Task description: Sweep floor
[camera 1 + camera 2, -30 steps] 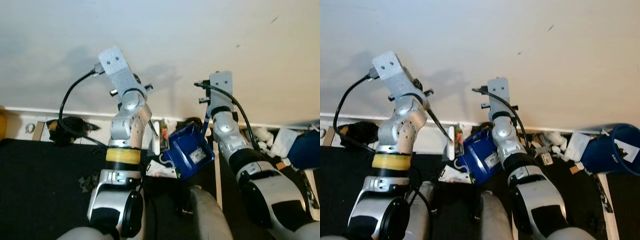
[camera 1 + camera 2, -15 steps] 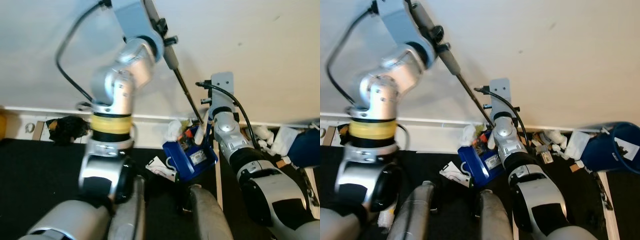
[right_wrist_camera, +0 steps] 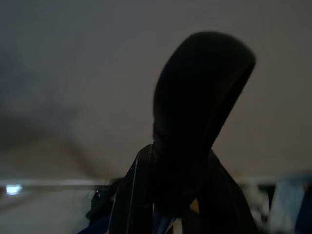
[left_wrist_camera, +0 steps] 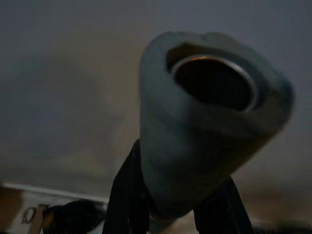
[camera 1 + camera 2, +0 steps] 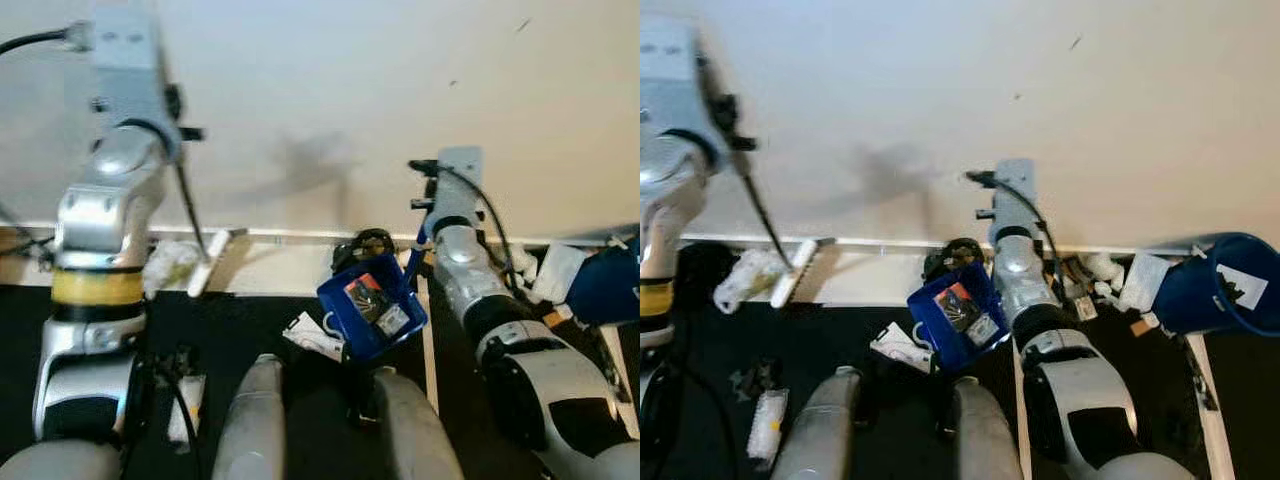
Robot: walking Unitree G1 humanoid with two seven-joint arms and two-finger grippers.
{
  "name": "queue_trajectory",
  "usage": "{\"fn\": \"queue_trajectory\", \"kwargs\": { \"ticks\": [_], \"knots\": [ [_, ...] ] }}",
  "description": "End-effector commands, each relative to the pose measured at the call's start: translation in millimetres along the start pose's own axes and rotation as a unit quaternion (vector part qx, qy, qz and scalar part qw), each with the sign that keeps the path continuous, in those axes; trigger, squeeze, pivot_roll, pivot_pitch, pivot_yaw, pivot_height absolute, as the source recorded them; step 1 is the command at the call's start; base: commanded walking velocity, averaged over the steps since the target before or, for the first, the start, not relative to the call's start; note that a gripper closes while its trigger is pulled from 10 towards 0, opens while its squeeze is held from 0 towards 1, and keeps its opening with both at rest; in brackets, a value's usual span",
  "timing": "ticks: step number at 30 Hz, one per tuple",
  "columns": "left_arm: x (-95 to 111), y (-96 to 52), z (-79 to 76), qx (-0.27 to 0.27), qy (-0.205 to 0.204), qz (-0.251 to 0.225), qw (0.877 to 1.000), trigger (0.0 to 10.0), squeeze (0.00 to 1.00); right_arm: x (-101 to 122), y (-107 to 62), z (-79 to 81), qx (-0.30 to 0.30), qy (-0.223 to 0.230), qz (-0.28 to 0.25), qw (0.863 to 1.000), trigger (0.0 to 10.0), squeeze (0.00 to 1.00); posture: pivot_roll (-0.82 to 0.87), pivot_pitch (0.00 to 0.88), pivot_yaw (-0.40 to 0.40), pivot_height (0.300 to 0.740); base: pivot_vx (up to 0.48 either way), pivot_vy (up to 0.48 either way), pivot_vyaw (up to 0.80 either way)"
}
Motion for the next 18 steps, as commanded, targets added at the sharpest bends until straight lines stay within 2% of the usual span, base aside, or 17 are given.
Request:
{"fn": "queue_trajectory", "kwargs": {
  "ticks": [1,2,3,5,7,10,11,12,13,15,16,17,18],
  "knots": [
    [11,-5.3,5.1,-0.007,-0.008,-0.032,0.999,10.0,0.0,-56,-14.0,-6.1,0.003,0.007,0.107,0.994,10.0,0.0,0.14,0.128,-0.144,0.74,0.0,0.0,0.0],
    [8,-5.6,6.9,-0.005,-0.006,-0.028,1.0,10.0,0.0,-57,-13.9,-7.8,0.001,0.008,0.107,0.994,10.0,0.0,0.14,0.128,-0.144,0.74,0.0,0.0,0.0],
    [-4,-8.0,8.6,-0.009,0.028,-0.011,1.0,10.0,0.0,-58,-13.9,-12.5,-0.003,0.013,0.105,0.994,10.0,0.0,0.15,0.107,-0.14,0.74,0.0,0.0,0.0],
    [-7,-8.7,9.1,-0.01,0.036,-0.007,0.999,10.0,0.0,-58,-14.0,-13.5,-0.004,0.014,0.105,0.994,10.0,0.0,0.15,0.107,-0.14,0.74,0.0,0.0,0.0],
    [-23,-12.3,7.3,-0.015,0.041,0.014,0.999,10.0,0.0,-59,-13.7,-20.1,-0.007,0.032,0.096,0.995,10.0,0.0,0.15,0.097,-0.135,0.74,0.0,0.0,0.0],
    [-47,-19.0,0.1,-0.028,0.038,0.042,0.998,10.0,0.0,-61,-13.7,-38.6,-0.035,0.049,0.088,0.994,10.0,0.0,0.15,0.082,-0.128,0.74,0.0,0.0,0.0],
    [-47,-19.0,0.1,-0.028,0.038,0.042,0.998,10.0,0.0,-61,-13.7,-38.6,-0.035,0.049,0.088,0.994,10.0,0.0,0.15,0.082,-0.128,0.74,0.0,0.0,0.0],
    [-56,-21.5,-4.4,-0.03,0.025,0.05,0.998,10.0,0.0,-64,-14.9,-52.9,-0.063,0.066,0.088,0.992,10.0,0.0,0.15,0.081,-0.126,0.74,0.0,0.0,0.0],
    [-56,-21.5,-4.4,-0.03,0.025,0.05,0.998,10.0,0.0,-64,-14.9,-52.9,-0.063,0.066,0.088,0.992,10.0,0.0,0.15,0.081,-0.126,0.74,0.0,0.0,0.0],
    [-63,-22.2,-9.7,-0.031,0.001,0.049,0.998,10.0,0.0,-70,-17.7,-79.6,-0.113,0.102,0.087,0.985,10.0,0.0,0.15,0.082,-0.116,0.74,0.0,0.0,0.0],
    [-63,-22.2,-9.7,-0.031,0.001,0.049,0.998,10.0,0.0,-70,-17.7,-79.6,-0.113,0.102,0.087,0.985,10.0,0.0,0.15,0.082,-0.116,0.74,0.0,0.0,0.0],
    [-70,-21.4,-9.8,-0.027,0.006,0.059,0.998,10.0,0.0,-68,-17.7,-92.9,-0.133,0.114,0.082,0.981,10.0,0.0,0.14,0.083,-0.105,0.74,0.0,0.0,0.0],
    [-72,-21.4,-9.8,-0.027,0.009,0.061,0.998,10.0,0.0,-68,-17.8,-95.9,-0.137,0.116,0.081,0.98,10.0,0.0,0.14,0.083,-0.105,0.74,0.0,0.0,0.0]
  ]
}}
Point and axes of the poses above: a point about 5 cm out from each wrist's last joint towards the gripper, its own y axis pointing out of the wrist towards the gripper, its own x axis along the axis of the wrist's last joint, z = x × y, the point moved 2 cm from there along y, pointing out of the wrist towards the gripper, and after that the axes turned 15 degrees about -y, right-handed, at the moved point
